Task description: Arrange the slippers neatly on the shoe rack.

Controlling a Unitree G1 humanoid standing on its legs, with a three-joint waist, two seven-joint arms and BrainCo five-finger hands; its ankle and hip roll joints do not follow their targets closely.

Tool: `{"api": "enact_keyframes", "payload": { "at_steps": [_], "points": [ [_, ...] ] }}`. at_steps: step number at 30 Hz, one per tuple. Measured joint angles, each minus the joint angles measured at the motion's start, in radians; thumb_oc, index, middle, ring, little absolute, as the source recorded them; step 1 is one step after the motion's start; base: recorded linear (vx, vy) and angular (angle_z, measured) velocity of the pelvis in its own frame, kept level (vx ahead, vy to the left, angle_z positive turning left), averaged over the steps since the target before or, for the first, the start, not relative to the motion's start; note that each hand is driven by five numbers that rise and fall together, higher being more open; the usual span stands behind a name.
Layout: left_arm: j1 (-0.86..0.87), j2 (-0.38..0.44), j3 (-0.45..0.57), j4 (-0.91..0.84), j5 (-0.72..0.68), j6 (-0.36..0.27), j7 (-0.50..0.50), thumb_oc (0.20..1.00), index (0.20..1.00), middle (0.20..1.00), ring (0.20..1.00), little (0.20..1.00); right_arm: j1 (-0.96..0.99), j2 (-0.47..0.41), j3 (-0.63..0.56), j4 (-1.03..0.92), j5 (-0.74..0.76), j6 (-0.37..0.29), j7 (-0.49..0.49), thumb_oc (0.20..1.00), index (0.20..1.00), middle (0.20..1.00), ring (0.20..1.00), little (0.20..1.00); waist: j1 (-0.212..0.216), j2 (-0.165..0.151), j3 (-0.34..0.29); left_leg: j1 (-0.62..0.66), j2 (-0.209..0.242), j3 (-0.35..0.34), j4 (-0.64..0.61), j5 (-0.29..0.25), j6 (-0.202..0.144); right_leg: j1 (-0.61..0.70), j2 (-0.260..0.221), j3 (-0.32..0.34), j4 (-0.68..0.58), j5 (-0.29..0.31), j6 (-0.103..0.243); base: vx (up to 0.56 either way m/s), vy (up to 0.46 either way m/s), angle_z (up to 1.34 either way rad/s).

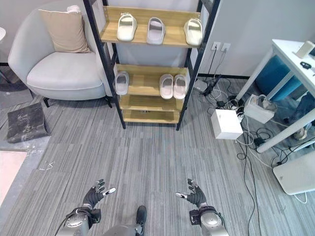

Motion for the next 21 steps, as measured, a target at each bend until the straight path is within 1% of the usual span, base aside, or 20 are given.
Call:
{"api": "enact_keyframes", "payload": {
  "at_steps": [1, 2, 3, 4, 5, 6, 7, 8, 10, 11, 12, 13, 14, 15, 16, 17, 18, 19, 20, 21],
  "points": [
    [-0.005, 0.008, -0.026, -0.005, 0.001, 0.0, -0.003, 1.0, 1.0, 1.0, 1.0, 1.0, 0.002, -0.005, -0.001, -0.004, -0.007, -0.001, 0.0, 1.0, 1.0, 1.0, 1.0, 1.0, -0.016, 0.009, 0.0, 0.036, -0.006, -0.024, -0.007, -0.026, 0.011, -0.038, -0.005, 0.001, 0.075, 0.001, -0.002, 0.33, 0.093, 0.14],
    [-0.003, 0.007, -0.037, -0.008, 0.002, -0.001, -0.001, 1.0, 1.0, 1.0, 1.0, 1.0, 0.002, -0.003, -0.003, -0.001, -0.007, 0.0, 0.001, 1.0, 1.0, 1.0, 1.0, 1.0, -0.019, 0.021, 0.009, 0.058, -0.006, -0.031, -0.014, -0.059, 0.01, -0.072, -0.006, -0.008, 0.1, -0.008, -0.013, 0.43, 0.023, 0.2],
    [-0.004, 0.005, -0.041, -0.012, 0.002, 0.001, -0.002, 1.0, 1.0, 1.0, 1.0, 1.0, -0.001, -0.003, -0.005, -0.003, -0.007, 0.0, 0.002, 1.0, 1.0, 1.0, 1.0, 1.0, -0.028, 0.029, 0.015, 0.088, 0.006, -0.04, -0.018, -0.037, 0.016, -0.097, -0.001, -0.034, 0.07, -0.034, -0.034, 0.32, -0.047, 0.1],
    [-0.005, 0.006, -0.048, -0.016, 0.002, 0.0, -0.002, 1.0, 1.0, 1.0, 1.0, 1.0, 0.002, -0.006, -0.005, -0.012, -0.007, 0.0, 0.003, 1.0, 1.0, 1.0, 1.0, 1.0, -0.035, 0.037, 0.018, 0.098, 0.009, -0.045, -0.025, -0.057, 0.001, -0.122, 0.002, -0.048, 0.028, -0.034, -0.036, 0.32, -0.047, 0.18],
    [-0.011, 0.003, -0.051, -0.015, 0.002, 0.0, -0.002, 1.0, 1.0, 1.0, 1.0, 1.0, 0.009, -0.008, -0.006, -0.014, -0.007, 0.0, 0.004, 1.0, 1.0, 1.0, 1.0, 1.0, -0.042, 0.048, 0.026, 0.109, 0.012, -0.054, -0.028, -0.068, -0.004, -0.155, 0.002, -0.074, -0.099, -0.023, -0.049, 0.34, -0.102, 0.24],
    [-0.009, 0.005, -0.052, -0.012, 0.002, 0.0, -0.002, 1.0, 1.0, 1.0, 1.0, 1.0, 0.01, -0.007, -0.004, -0.014, -0.006, 0.001, 0.004, 1.0, 1.0, 1.0, 1.0, 1.0, -0.047, 0.046, 0.034, 0.119, 0.013, -0.052, -0.026, -0.054, 0.01, -0.168, 0.007, -0.079, -0.194, 0.014, -0.06, 0.36, -0.119, 0.32],
    [-0.019, -0.001, -0.052, -0.011, 0.003, 0.001, -0.003, 1.0, 1.0, 1.0, 1.0, 1.0, 0.024, -0.008, -0.005, -0.012, -0.006, 0.001, 0.004, 1.0, 1.0, 1.0, 1.0, 1.0, -0.068, 0.045, 0.034, 0.139, 0.015, -0.074, -0.03, -0.075, -0.006, -0.192, 0.018, -0.075, -0.296, 0.057, -0.059, 0.49, -0.16, 0.4],
    [-0.027, -0.004, -0.051, -0.01, 0.004, 0.001, -0.003, 1.0, 1.0, 1.0, 1.0, 1.0, 0.029, -0.009, -0.005, -0.008, -0.006, 0.005, 0.003, 1.0, 1.0, 1.0, 1.0, 1.0, -0.073, 0.042, 0.042, 0.16, 0.019, -0.085, -0.032, -0.093, -0.01, -0.216, 0.028, -0.071, -0.472, 0.18, -0.064, 0.38, -0.122, 0.34],
    [-0.03, -0.01, -0.05, -0.009, 0.009, 0.003, -0.003, 1.0, 1.0, 1.0, 1.0, 1.0, 0.029, -0.008, -0.006, -0.009, -0.006, 0.007, -0.002, 1.0, 1.0, 1.0, 1.0, 1.0, -0.083, 0.041, 0.046, 0.195, 0.027, -0.093, -0.041, -0.122, -0.019, -0.229, 0.028, -0.079, -0.603, 0.284, -0.059, 0.49, -0.148, 0.07],
    [-0.029, -0.012, -0.05, -0.008, 0.009, 0.004, -0.003, 1.0, 1.0, 1.0, 1.0, 1.0, 0.029, -0.007, -0.006, -0.009, -0.007, 0.007, -0.006, 1.0, 1.0, 1.0, 1.0, 1.0, -0.086, 0.037, 0.044, 0.217, 0.031, -0.094, -0.039, -0.165, -0.033, -0.224, 0.025, -0.091, -0.691, 0.317, -0.047, 0.37, -0.108, -0.13],
    [-0.029, -0.012, -0.049, -0.008, 0.009, 0.004, -0.003, 1.0, 1.0, 1.0, 1.0, 1.0, 0.029, -0.006, -0.007, -0.01, -0.007, 0.008, -0.007, 1.0, 1.0, 1.0, 1.0, 1.0, -0.085, 0.034, 0.042, 0.223, 0.031, -0.094, -0.036, -0.163, -0.034, -0.219, 0.025, -0.095, -0.719, 0.326, -0.044, 0.28, -0.092, 0.02],
    [-0.026, -0.012, -0.047, -0.009, 0.01, 0.004, -0.005, 1.0, 1.0, 1.0, 1.0, 1.0, 0.035, -0.006, -0.009, -0.011, -0.007, 0.008, -0.009, 1.0, 1.0, 1.0, 1.0, 1.0, -0.091, 0.027, 0.038, 0.256, 0.034, -0.107, -0.041, -0.174, -0.042, -0.211, 0.011, -0.095, -0.708, 0.329, -0.047, 0.28, -0.092, 0.35],
    [-0.022, -0.012, -0.047, -0.01, 0.024, 0.002, -0.006, 1.0, 1.0, 1.0, 1.0, 1.0, 0.053, -0.005, -0.01, -0.007, -0.007, 0.008, -0.009, 1.0, 1.0, 1.0, 1.0, 1.0, -0.108, 0.006, 0.023, 0.289, 0.033, -0.128, -0.046, -0.199, -0.057, -0.182, 0.003, -0.097, -0.692, 0.316, -0.043, 0.42, -0.133, 0.39],
    [-0.021, -0.019, -0.046, -0.008, 0.031, 0.003, -0.005, 1.0, 1.0, 1.0, 1.0, 1.0, 0.057, -0.009, -0.013, -0.003, -0.007, 0.008, -0.01, 1.0, 1.0, 1.0, 1.0, 1.0, -0.115, 0.007, 0.021, 0.305, 0.045, -0.137, -0.046, -0.219, -0.066, -0.178, 0.014, -0.093, -0.684, 0.361, -0.07, 0.43, -0.148, 0.29],
    [-0.013, -0.034, -0.047, -0.012, 0.038, 0.003, -0.005, 1.0, 1.0, 1.0, 1.0, 1.0, 0.06, -0.013, -0.033, 0.002, -0.007, 0.009, -0.011, 1.0, 1.0, 1.0, 1.0, 1.0, -0.113, 0.037, 0.008, 0.32, 0.087, -0.143, -0.043, -0.241, -0.086, -0.173, 0.046, -0.103, -0.661, 0.384, -0.081, 0.48, -0.199, 0.15],
    [-0.01, -0.046, -0.049, -0.013, 0.038, 0.003, -0.007, 1.0, 1.0, 1.0, 1.0, 1.0, 0.059, -0.016, -0.047, 0.002, -0.006, 0.008, -0.012, 1.0, 1.0, 1.0, 1.0, 1.0, -0.118, 0.059, -0.003, 0.326, 0.125, -0.146, -0.039, -0.251, -0.1, -0.166, 0.084, -0.105, -0.658, 0.399, -0.104, 0.46, -0.218, 0.22],
    [-0.01, -0.053, -0.047, -0.004, 0.038, 0.002, -0.007, 1.0, 1.0, 1.0, 1.0, 1.0, 0.049, -0.022, -0.047, 0.008, -0.006, 0.009, -0.011, 1.0, 1.0, 1.0, 1.0, 1.0, -0.118, 0.064, -0.003, 0.316, 0.15, -0.151, 0.012, -0.26, -0.114, -0.139, 0.115, -0.102, -0.678, 0.41, -0.122, 0.31, -0.156, 0.23],
    [-0.02, -0.053, -0.047, 0.008, 0.038, 0.003, -0.007, 1.0, 1.0, 1.0, 1.0, 1.0, 0.047, -0.022, -0.046, 0.01, -0.006, 0.008, -0.009, 1.0, 1.0, 1.0, 1.0, 1.0, -0.118, 0.05, -0.006, 0.297, 0.15, -0.149, 0.076, -0.265, -0.123, -0.114, 0.121, -0.102, -0.7, 0.437, -0.145, 0.24, -0.163, 0.06],
    [-0.016, -0.06, -0.046, 0.027, 0.038, 0.003, -0.006, 1.0, 1.0, 1.0, 1.0, 1.0, 0.046, -0.028, -0.044, 0.012, -0.006, 0.007, -0.009, 1.0, 1.0, 1.0, 1.0, 1.0, -0.11, 0.045, -0.008, 0.283, 0.154, -0.147, 0.168, -0.272, -0.134, -0.076, 0.137, -0.104, -0.715, 0.429, -0.191, 0.13, -0.101, -0.07],
    [-0.007, -0.062, -0.046, 0.033, 0.038, 0.004, -0.005, 1.0, 1.0, 1.0, 1.0, 1.0, 0.04, -0.034, -0.041, 0.011, -0.005, 0.006, -0.009, 1.0, 1.0, 1.0, 1.0, 1.0, -0.106, 0.046, -0.01, 0.262, 0.156, -0.146, 0.24, -0.27, -0.137, -0.055, 0.15, -0.103, -0.716, 0.414, -0.22, 0.2, -0.151, -0.13]
  ]
}}
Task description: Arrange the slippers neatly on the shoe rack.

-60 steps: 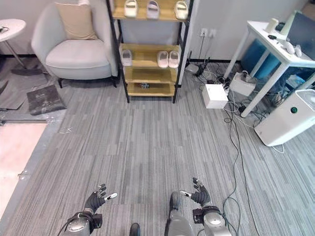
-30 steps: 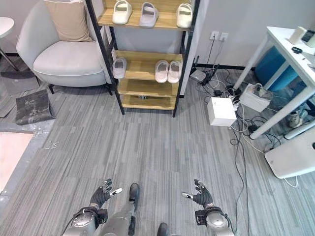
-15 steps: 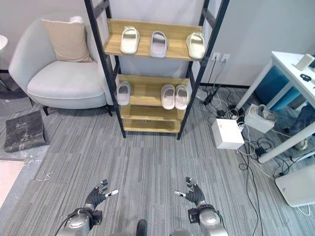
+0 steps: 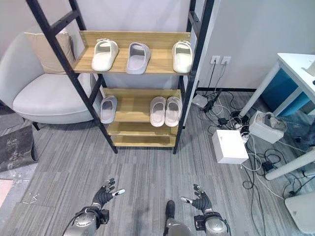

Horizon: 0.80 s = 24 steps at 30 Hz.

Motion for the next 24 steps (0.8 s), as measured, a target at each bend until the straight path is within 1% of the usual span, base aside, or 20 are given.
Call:
{"api": "enact_keyframes", "payload": {
  "at_steps": [1, 3, 5, 6, 7, 8, 9, 10, 11, 12, 13, 14, 15, 16, 17, 19, 20, 21, 22, 24],
  "points": [
    [-0.004, -0.004, -0.002, 0.017, 0.0, 0.0, 0.0, 1.0, 1.0, 1.0, 1.0, 1.0, -0.006, -0.009, 0.004, -0.004, 0.001, -0.005, -0.001, 1.0, 1.0, 1.0, 1.0, 1.0, 0.003, -0.006, -0.001, -0.07, -0.005, -0.007, 0.165, 0.0, -0.042, 0.022, 0.003, -0.002, -0.002, -0.021, -0.012, 0.13, -0.104, -0.13],
    [-0.028, -0.015, -0.002, 0.029, -0.001, -0.001, 0.001, 1.0, 1.0, 1.0, 1.0, 1.0, -0.012, -0.031, 0.004, -0.006, 0.004, -0.008, -0.001, 1.0, 1.0, 1.0, 1.0, 1.0, 0.02, -0.012, 0.004, -0.19, -0.028, -0.053, 0.398, 0.019, -0.089, 0.042, 0.011, -0.016, 0.0, -0.039, -0.051, 0.25, -0.173, 0.07],
    [-0.034, -0.014, 0.001, 0.03, -0.002, -0.004, 0.003, 1.0, 1.0, 1.0, 1.0, 1.0, -0.02, -0.037, 0.005, -0.006, 0.021, -0.007, -0.001, 1.0, 1.0, 1.0, 1.0, 1.0, 0.026, -0.018, 0.01, -0.251, -0.034, -0.047, 0.453, 0.022, -0.093, 0.054, 0.013, -0.019, -0.001, -0.061, -0.07, 0.16, -0.079, 0.19],
    [-0.044, -0.007, 0.001, 0.027, -0.002, -0.005, 0.004, 1.0, 1.0, 1.0, 1.0, 1.0, -0.019, -0.036, 0.005, -0.006, 0.021, -0.006, -0.001, 1.0, 1.0, 1.0, 1.0, 1.0, 0.026, -0.031, 0.026, -0.289, -0.038, -0.018, 0.446, 0.018, -0.086, 0.075, 0.011, -0.029, 0.0, -0.068, -0.074, 0.24, -0.045, 0.11],
    [-0.041, 0.0, 0.001, 0.021, -0.004, -0.007, 0.005, 1.0, 1.0, 1.0, 1.0, 1.0, -0.028, -0.035, 0.007, -0.008, 0.021, -0.007, 0.0, 1.0, 1.0, 1.0, 1.0, 1.0, 0.035, -0.037, 0.033, -0.325, -0.042, -0.004, 0.411, 0.018, -0.084, 0.084, 0.012, -0.03, -0.001, -0.082, -0.083, 0.24, -0.047, 0.17],
    [-0.048, 0.003, 0.0, 0.026, -0.004, -0.007, 0.005, 1.0, 1.0, 1.0, 1.0, 1.0, -0.035, -0.033, 0.007, -0.012, 0.022, -0.007, -0.002, 1.0, 1.0, 1.0, 1.0, 1.0, 0.035, -0.044, 0.042, -0.347, -0.038, 0.024, 0.348, 0.012, -0.074, 0.087, 0.01, -0.024, -0.007, -0.126, -0.089, 0.33, 0.017, 0.03],
    [-0.062, 0.003, -0.001, 0.028, -0.003, -0.006, 0.006, 1.0, 1.0, 1.0, 1.0, 1.0, -0.04, -0.035, 0.005, -0.014, 0.028, -0.007, -0.001, 1.0, 1.0, 1.0, 1.0, 1.0, 0.044, -0.064, 0.066, -0.335, -0.041, 0.063, 0.143, 0.028, -0.041, 0.096, 0.0, -0.023, -0.003, -0.109, -0.087, 0.17, 0.034, 0.0],
    [-0.06, 0.003, -0.001, 0.028, -0.003, -0.006, 0.006, 1.0, 1.0, 1.0, 1.0, 1.0, -0.042, -0.036, 0.007, -0.013, 0.03, -0.007, 0.0, 1.0, 1.0, 1.0, 1.0, 1.0, 0.054, -0.061, 0.074, -0.348, -0.037, 0.061, 0.08, 0.043, -0.039, 0.103, 0.005, -0.023, -0.002, -0.108, -0.071, 0.37, 0.078, -0.03],
    [-0.057, 0.003, -0.001, 0.034, -0.003, -0.004, 0.006, 1.0, 1.0, 1.0, 1.0, 1.0, -0.047, -0.033, 0.01, -0.012, 0.03, -0.007, -0.002, 1.0, 1.0, 1.0, 1.0, 1.0, 0.053, -0.055, 0.077, -0.351, -0.034, 0.061, -0.037, 0.084, -0.033, 0.112, 0.009, -0.027, -0.008, -0.141, -0.065, 0.2, 0.042, 0.01],
    [-0.058, 0.003, -0.002, 0.034, -0.002, -0.004, 0.007, 1.0, 1.0, 1.0, 1.0, 1.0, -0.051, -0.033, 0.014, -0.011, 0.03, -0.008, -0.002, 1.0, 1.0, 1.0, 1.0, 1.0, 0.056, -0.052, 0.081, -0.364, -0.029, 0.058, -0.104, 0.124, -0.038, 0.118, 0.01, -0.023, -0.008, -0.148, -0.058, 0.29, 0.063, 0.05],
    [-0.059, 0.003, -0.001, 0.034, 0.0, -0.003, 0.007, 1.0, 1.0, 1.0, 1.0, 1.0, -0.053, -0.036, 0.022, -0.002, 0.029, -0.007, -0.002, 1.0, 1.0, 1.0, 1.0, 1.0, 0.062, -0.043, 0.085, -0.355, -0.017, 0.061, -0.193, 0.184, -0.05, 0.126, 0.022, -0.022, -0.008, -0.156, -0.049, 0.15, 0.035, -0.07],
    [-0.059, 0.002, -0.002, 0.033, 0.0, -0.003, 0.007, 1.0, 1.0, 1.0, 1.0, 1.0, -0.051, -0.041, 0.029, 0.0, 0.029, -0.007, -0.001, 1.0, 1.0, 1.0, 1.0, 1.0, 0.071, -0.02, 0.093, -0.363, 0.013, 0.06, -0.269, 0.227, -0.053, 0.147, 0.036, -0.021, -0.008, -0.163, -0.051, 0.3, 0.104, -0.09],
    [-0.059, 0.002, -0.002, 0.034, 0.0, 0.0, 0.007, 1.0, 1.0, 1.0, 1.0, 1.0, -0.048, -0.042, 0.035, 0.0, 0.029, -0.006, -0.002, 1.0, 1.0, 1.0, 1.0, 1.0, 0.072, -0.004, 0.103, -0.364, 0.028, 0.064, -0.28, 0.252, -0.063, 0.166, 0.045, -0.024, -0.008, -0.174, -0.044, 0.3, 0.127, -0.13],
    [-0.056, 0.002, -0.001, 0.034, 0.0, 0.002, 0.007, 1.0, 1.0, 1.0, 1.0, 1.0, -0.043, -0.042, 0.037, 0.0, 0.029, -0.006, 0.0, 1.0, 1.0, 1.0, 1.0, 1.0, 0.073, 0.001, 0.103, -0.363, 0.033, 0.064, -0.274, 0.26, -0.058, 0.171, 0.046, -0.02, -0.008, -0.181, -0.037, 0.31, 0.159, -0.17],
    [-0.048, 0.005, 0.002, 0.035, 0.0, 0.004, 0.007, 1.0, 1.0, 1.0, 1.0, 1.0, -0.035, -0.038, 0.041, -0.001, 0.029, -0.006, 0.001, 1.0, 1.0, 1.0, 1.0, 1.0, 0.076, 0.01, 0.095, -0.35, 0.033, 0.064, -0.244, 0.263, -0.052, 0.199, 0.042, -0.012, -0.008, -0.197, -0.015, 0.16, 0.091, -0.22],
    [-0.036, 0.006, 0.002, 0.032, 0.0, 0.003, 0.007, 1.0, 1.0, 1.0, 1.0, 1.0, -0.027, -0.036, 0.041, -0.001, 0.028, -0.006, 0.0, 1.0, 1.0, 1.0, 1.0, 1.0, 0.076, 0.02, 0.079, -0.338, 0.025, 0.066, -0.249, 0.295, -0.04, 0.205, 0.036, -0.006, -0.007, -0.211, 0.007, 0.15, 0.104, -0.17],
    [-0.032, 0.01, 0.002, 0.028, 0.0, 0.003, 0.008, 1.0, 1.0, 1.0, 1.0, 1.0, -0.027, -0.032, 0.041, 0.0, 0.027, -0.005, 0.001, 1.0, 1.0, 1.0, 1.0, 1.0, 0.079, 0.001, 0.068, -0.319, -0.004, 0.094, -0.259, 0.324, -0.004, 0.216, 0.003, 0.019, -0.007, -0.222, 0.044, 0.27, 0.217, -0.27],
    [-0.027, 0.014, 0.002, 0.028, 0.0, 0.004, 0.008, 1.0, 1.0, 1.0, 1.0, 1.0, -0.029, -0.024, 0.039, 0.0, 0.027, -0.005, 0.0, 1.0, 1.0, 1.0, 1.0, 1.0, 0.079, -0.009, 0.062, -0.306, -0.019, 0.101, -0.27, 0.325, -0.001, 0.224, -0.013, 0.031, -0.006, -0.226, 0.059, 0.21, 0.171, -0.31],
    [-0.022, 0.018, 0.002, 0.027, 0.0, 0.004, 0.008, 1.0, 1.0, 1.0, 1.0, 1.0, -0.023, -0.016, 0.039, -0.001, 0.027, -0.007, 0.0, 1.0, 1.0, 1.0, 1.0, 1.0, 0.075, -0.014, 0.057, -0.297, -0.032, 0.111, -0.272, 0.336, 0.017, 0.233, -0.024, 0.033, -0.002, -0.221, 0.084, 0.19, 0.184, -0.1],
    [-0.013, 0.035, 0.0, 0.017, 0.0, 0.004, 0.008, 1.0, 1.0, 1.0, 1.0, 1.0, -0.025, 0.013, 0.036, -0.001, 0.027, -0.006, 0.0, 1.0, 1.0, 1.0, 1.0, 1.0, 0.077, -0.035, 0.042, -0.265, -0.077, 0.119, -0.283, 0.316, 0.054, 0.248, -0.073, 0.033, 0.021, -0.239, 0.114, 0.13, 0.178, 0.01]
  ]
}}
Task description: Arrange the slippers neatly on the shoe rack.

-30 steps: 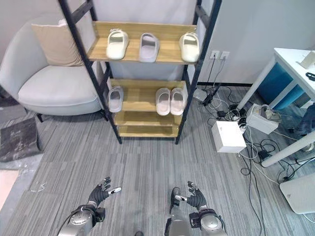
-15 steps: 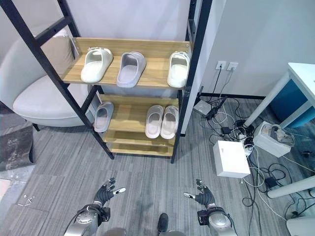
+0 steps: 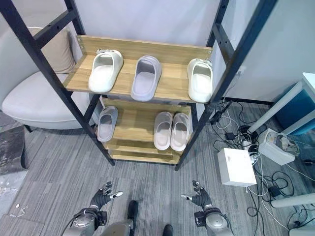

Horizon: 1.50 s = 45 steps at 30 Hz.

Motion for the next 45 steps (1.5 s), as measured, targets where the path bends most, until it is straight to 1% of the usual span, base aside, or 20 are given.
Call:
{"api": "enact_keyframes", "payload": {
  "at_steps": [3, 6, 7, 9, 11, 14, 16, 17, 19, 21, 23, 26, 28, 29, 31, 32, 36, 39, 40, 45],
  "points": [
    [-0.019, 0.003, -0.003, 0.0, 0.0, 0.0, 0.0, 1.0, 1.0, 1.0, 1.0, 1.0, -0.013, 0.018, 0.004, 0.001, -0.007, 0.002, 0.001, 1.0, 1.0, 1.0, 1.0, 1.0, -0.001, 0.012, -0.011, 0.023, -0.022, 0.001, -0.002, -0.03, 0.036, -0.042, -0.03, 0.001, 0.135, -0.032, 0.028, 0.09, 0.218, 0.01],
    [-0.015, 0.006, -0.009, 0.002, 0.0, 0.0, -0.001, 1.0, 1.0, 1.0, 1.0, 1.0, -0.023, 0.018, 0.005, 0.001, -0.009, 0.002, 0.002, 1.0, 1.0, 1.0, 1.0, 1.0, -0.007, 0.036, -0.013, 0.062, -0.014, 0.0, -0.002, -0.049, 0.062, -0.191, -0.059, 0.009, 0.492, -0.063, 0.067, 0.13, 0.193, 0.03],
    [-0.016, 0.012, -0.01, 0.001, 0.0, 0.0, -0.001, 1.0, 1.0, 1.0, 1.0, 1.0, -0.017, 0.018, 0.004, 0.0, -0.01, 0.001, 0.001, 1.0, 1.0, 1.0, 1.0, 1.0, -0.009, 0.029, -0.013, 0.088, -0.03, -0.009, -0.002, -0.075, 0.088, -0.247, -0.095, 0.011, 0.649, -0.05, 0.085, 0.16, 0.125, 0.21],
    [-0.012, 0.021, -0.013, 0.001, 0.0, 0.0, -0.001, 1.0, 1.0, 1.0, 1.0, 1.0, 0.001, 0.019, 0.004, 0.002, -0.01, 0.005, 0.002, 1.0, 1.0, 1.0, 1.0, 1.0, -0.008, 0.016, -0.019, 0.122, -0.047, -0.012, -0.002, -0.076, 0.094, -0.294, -0.119, 0.011, 0.734, -0.093, 0.09, 0.22, 0.038, 0.18],
    [-0.013, 0.025, -0.012, 0.002, 0.0, 0.0, -0.001, 1.0, 1.0, 1.0, 1.0, 1.0, 0.005, 0.02, 0.0, 0.001, -0.009, 0.006, 0.002, 1.0, 1.0, 1.0, 1.0, 1.0, -0.021, 0.027, -0.02, 0.12, -0.045, -0.033, -0.002, -0.094, 0.076, -0.306, -0.096, -0.006, 0.603, -0.119, 0.08, 0.22, -0.041, 0.21],
    [-0.025, 0.034, -0.009, 0.006, 0.0, 0.001, -0.002, 1.0, 1.0, 1.0, 1.0, 1.0, 0.008, 0.021, 0.0, 0.003, -0.008, 0.007, 0.002, 1.0, 1.0, 1.0, 1.0, 1.0, -0.031, 0.015, -0.009, 0.131, -0.044, -0.044, -0.002, -0.09, 0.077, -0.317, -0.054, -0.024, 0.316, -0.089, 0.057, 0.16, -0.069, 0.16],
    [-0.025, 0.031, -0.008, 0.008, 0.0, 0.002, -0.002, 1.0, 1.0, 1.0, 1.0, 1.0, 0.017, 0.021, 0.001, 0.002, -0.007, 0.007, 0.001, 1.0, 1.0, 1.0, 1.0, 1.0, -0.035, 0.01, -0.007, 0.142, -0.044, -0.05, -0.002, -0.109, 0.056, -0.317, -0.041, -0.028, 0.195, -0.028, 0.061, 0.15, -0.06, 0.08],
    [-0.026, 0.032, -0.008, 0.006, 0.0, 0.002, -0.002, 1.0, 1.0, 1.0, 1.0, 1.0, 0.02, 0.023, 0.001, 0.002, -0.007, 0.008, 0.001, 1.0, 1.0, 1.0, 1.0, 1.0, -0.035, 0.002, -0.006, 0.148, -0.048, -0.053, -0.002, -0.108, 0.065, -0.31, -0.039, -0.03, 0.13, 0.02, 0.058, 0.17, -0.064, 0.09],
    [-0.022, 0.035, -0.008, 0.007, 0.001, 0.002, -0.003, 1.0, 1.0, 1.0, 1.0, 1.0, 0.03, 0.036, 0.001, 0.003, -0.007, 0.008, 0.001, 1.0, 1.0, 1.0, 1.0, 1.0, -0.037, -0.028, -0.003, 0.174, -0.052, -0.067, -0.003, -0.132, 0.049, -0.299, -0.039, -0.028, 0.046, 0.116, 0.05, 0.19, -0.085, 0.17],
    [-0.008, 0.035, -0.008, 0.006, 0.001, 0.002, -0.003, 1.0, 1.0, 1.0, 1.0, 1.0, 0.039, 0.048, 0.0, 0.01, -0.007, 0.008, 0.001, 1.0, 1.0, 1.0, 1.0, 1.0, -0.037, -0.047, -0.01, 0.193, -0.05, -0.074, -0.003, -0.148, 0.036, -0.273, -0.039, -0.03, 0.026, 0.173, 0.021, 0.21, -0.092, 0.14],
    [0.016, 0.022, -0.006, -0.001, 0.001, 0.002, -0.003, 1.0, 1.0, 1.0, 1.0, 1.0, 0.043, 0.046, -0.002, 0.023, -0.007, 0.008, 0.0, 1.0, 1.0, 1.0, 1.0, 1.0, -0.037, -0.03, -0.024, 0.218, -0.011, -0.09, -0.002, -0.181, 0.005, -0.226, 0.007, -0.032, -0.018, 0.211, -0.017, 0.17, -0.108, 0.1],
    [0.017, 0.011, -0.008, -0.001, 0.001, 0.002, -0.004, 1.0, 1.0, 1.0, 1.0, 1.0, 0.037, 0.038, -0.001, 0.021, -0.006, 0.008, 0.0, 1.0, 1.0, 1.0, 1.0, 1.0, -0.033, -0.016, -0.025, 0.215, 0.023, -0.094, 0.039, -0.21, -0.026, -0.207, 0.044, -0.042, -0.028, 0.215, -0.056, 0.08, -0.101, 0.09],
    [0.013, 0.003, -0.007, -0.001, 0.0, 0.002, -0.004, 1.0, 1.0, 1.0, 1.0, 1.0, 0.023, 0.03, 0.0, 0.02, -0.005, 0.007, 0.0, 1.0, 1.0, 1.0, 1.0, 1.0, -0.027, -0.021, -0.025, 0.165, 0.024, -0.097, 0.134, -0.22, -0.043, -0.204, 0.047, -0.055, -0.028, 0.203, -0.071, 0.01, -0.066, 0.2],
    [0.007, -0.004, -0.008, -0.001, 0.0, 0.002, -0.004, 1.0, 1.0, 1.0, 1.0, 1.0, 0.012, 0.018, 0.004, 0.019, -0.005, 0.007, 0.0, 1.0, 1.0, 1.0, 1.0, 1.0, -0.023, -0.022, -0.022, 0.112, 0.011, -0.104, 0.247, -0.241, -0.075, -0.201, 0.044, -0.058, -0.028, 0.202, -0.085, 0.01, -0.026, 0.12],
    [-0.002, -0.012, -0.012, 0.001, 0.0, 0.0, -0.003, 1.0, 1.0, 1.0, 1.0, 1.0, -0.01, -0.011, 0.006, 0.001, 0.002, 0.001, 0.0, 1.0, 1.0, 1.0, 1.0, 1.0, -0.01, -0.024, -0.001, 0.012, -0.001, -0.146, 0.45, -0.285, -0.091, -0.186, 0.039, -0.053, -0.029, 0.182, -0.124, 0.05, 0.013, -0.02],
    [-0.007, -0.01, -0.013, 0.001, 0.0, 0.001, -0.003, 1.0, 1.0, 1.0, 1.0, 1.0, -0.015, -0.017, 0.007, 0.0, 0.003, 0.0, 0.0, 1.0, 1.0, 1.0, 1.0, 1.0, -0.008, -0.01, -0.004, 0.01, 0.017, -0.141, 0.394, -0.293, -0.081, -0.183, 0.041, -0.06, -0.029, 0.173, -0.136, 0.06, 0.017, 0.06],
    [-0.025, -0.014, -0.018, -0.003, 0.001, 0.001, -0.002, 1.0, 1.0, 1.0, 1.0, 1.0, -0.008, -0.037, 0.007, -0.012, -0.002, 0.001, 0.001, 1.0, 1.0, 1.0, 1.0, 1.0, -0.018, 0.003, 0.002, 0.016, 0.047, -0.133, 0.123, -0.221, -0.061, -0.209, 0.05, -0.065, -0.029, 0.173, -0.129, 0.04, 0.052, 0.02],
    [-0.03, -0.013, -0.026, -0.001, 0.002, 0.002, -0.003, 1.0, 1.0, 1.0, 1.0, 1.0, 0.024, -0.045, 0.01, -0.081, -0.029, 0.001, 0.008, 1.0, 1.0, 1.0, 1.0, 1.0, -0.038, 0.014, -0.002, 0.044, 0.054, -0.106, 0.062, -0.173, -0.048, -0.206, 0.06, -0.052, -0.028, 0.176, -0.122, 0.04, 0.064, -0.21],
    [-0.023, -0.014, -0.028, -0.004, 0.002, 0.002, -0.003, 1.0, 1.0, 1.0, 1.0, 1.0, 0.064, -0.048, 0.01, -0.101, -0.035, 0.001, 0.015, 1.0, 1.0, 1.0, 1.0, 1.0, -0.05, 0.011, -0.012, 0.066, 0.054, -0.103, 0.005, -0.157, -0.037, -0.206, 0.055, -0.05, -0.027, 0.151, -0.076, 0.01, 0.09, -0.3],
    [0.004, -0.004, -0.027, -0.028, 0.015, 0.004, -0.001, 1.0, 1.0, 1.0, 1.0, 1.0, 0.216, -0.154, 0.012, -0.432, -0.236, 0.014, 0.03, 1.0, 1.0, 1.0, 1.0, 1.0, -0.065, 0.008, -0.033, 0.091, 0.045, -0.06, -0.011, -0.115, -0.03, -0.209, 0.047, -0.011, -0.028, 0.15, -0.061, -0.03, 0.085, -0.21]
  ]
}}
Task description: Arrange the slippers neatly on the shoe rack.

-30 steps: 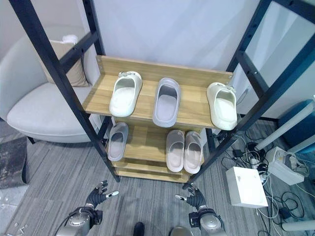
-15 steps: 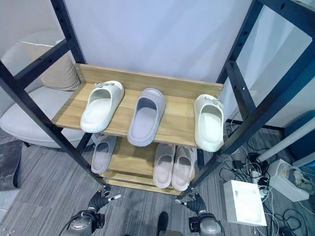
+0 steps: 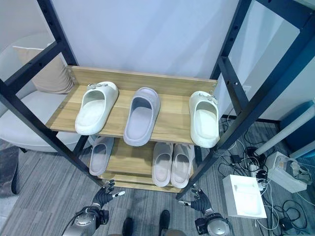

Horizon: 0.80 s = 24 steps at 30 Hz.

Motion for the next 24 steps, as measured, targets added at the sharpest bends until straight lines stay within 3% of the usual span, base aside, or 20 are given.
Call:
{"api": "enact_keyframes", "payload": {
  "at_steps": [6, 8, 11, 14, 18, 24],
  "points": [
    [0.022, -0.001, 0.02, 0.01, 0.052, -0.001, 0.009, 1.0, 1.0, 1.0, 1.0, 1.0, 0.215, -0.101, -0.144, -0.386, -0.177, -0.057, 0.04, 1.0, 1.0, 1.0, 1.0, 1.0, -0.034, -0.015, -0.01, 0.03, -0.01, 0.029, 0.001, 0.008, 0.01, 0.019, -0.006, 0.032, 0.0, 0.036, 0.031, -0.01, 0.057, -0.12],
    [0.016, -0.006, 0.02, 0.011, 0.065, -0.002, 0.009, 1.0, 1.0, 1.0, 1.0, 1.0, 0.262, -0.183, -0.187, -0.491, -0.208, -0.064, 0.059, 1.0, 1.0, 1.0, 1.0, 1.0, -0.056, -0.019, -0.015, 0.036, -0.013, 0.038, 0.0, 0.004, 0.011, 0.018, -0.007, 0.046, 0.0, 0.037, 0.031, -0.01, 0.049, -0.19],
    [0.01, -0.015, 0.019, 0.032, 0.066, -0.008, 0.011, 1.0, 1.0, 1.0, 1.0, 1.0, 0.272, -0.246, -0.236, -0.618, -0.224, -0.107, 0.074, 1.0, 1.0, 1.0, 1.0, 1.0, -0.08, -0.028, -0.022, 0.051, -0.013, 0.065, 0.001, -0.005, 0.014, 0.021, -0.004, 0.072, 0.001, 0.038, 0.033, -0.02, 0.06, -0.33],
    [0.018, -0.033, 0.017, 0.045, 0.065, -0.01, 0.009, 1.0, 1.0, 1.0, 1.0, 1.0, 0.222, -0.364, -0.255, -0.772, -0.197, -0.166, 0.085, 1.0, 1.0, 1.0, 1.0, 1.0, -0.091, -0.023, -0.028, 0.062, -0.015, 0.095, 0.0, -0.014, 0.017, 0.023, -0.003, 0.101, 0.001, 0.042, 0.034, 0.0, 0.045, -0.27],
    [0.018, -0.036, 0.011, 0.045, 0.064, -0.017, 0.008, 1.0, 1.0, 1.0, 1.0, 1.0, 0.064, -0.4, -0.261, -0.789, -0.111, -0.191, 0.083, 1.0, 1.0, 1.0, 1.0, 1.0, -0.086, -0.029, -0.054, 0.06, -0.017, 0.095, 0.0, -0.025, 0.02, 0.021, -0.006, 0.1, 0.0, 0.04, 0.031, 0.01, 0.034, 0.0],
    [0.022, -0.041, -0.023, 0.046, 0.056, -0.024, 0.007, 1.0, 1.0, 1.0, 1.0, 1.0, -0.26, -0.318, -0.162, -0.761, -0.027, -0.189, 0.031, 1.0, 1.0, 1.0, 1.0, 1.0, -0.042, -0.022, -0.076, 0.059, -0.019, 0.081, 0.0, -0.023, 0.018, 0.024, -0.009, 0.092, 0.0, 0.039, 0.029, 0.02, 0.021, 0.06]
  ]
}}
